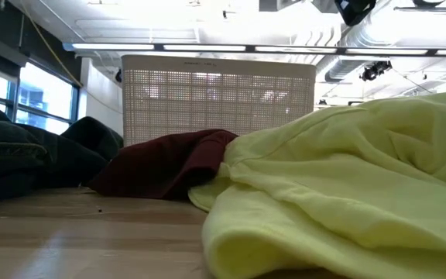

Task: Sort clothes
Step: Put the dark red underwear into the white laundry bin

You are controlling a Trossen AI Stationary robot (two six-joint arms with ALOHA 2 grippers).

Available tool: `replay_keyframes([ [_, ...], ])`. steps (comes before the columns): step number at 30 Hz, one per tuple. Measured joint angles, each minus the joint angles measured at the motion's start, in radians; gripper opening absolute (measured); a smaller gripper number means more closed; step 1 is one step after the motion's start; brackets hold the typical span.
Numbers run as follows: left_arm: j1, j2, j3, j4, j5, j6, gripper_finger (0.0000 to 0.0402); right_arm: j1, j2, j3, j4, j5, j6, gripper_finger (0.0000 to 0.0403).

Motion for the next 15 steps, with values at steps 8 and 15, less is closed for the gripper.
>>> replay_keyframes([
  [8, 0.142, 0.104, 0.067, -0.172, 0.2, -0.325, 0.0122, 0.006, 0.0, 0.0, 0.001, -0.004, 0.019, 0.0204],
  [15, 0.279, 0.215, 0.067, -0.255, 0.474, -0.459, 0.0205, 0.006, 0.0, 0.0, 0.001, -0.004, 0.019, 0.0204],
])
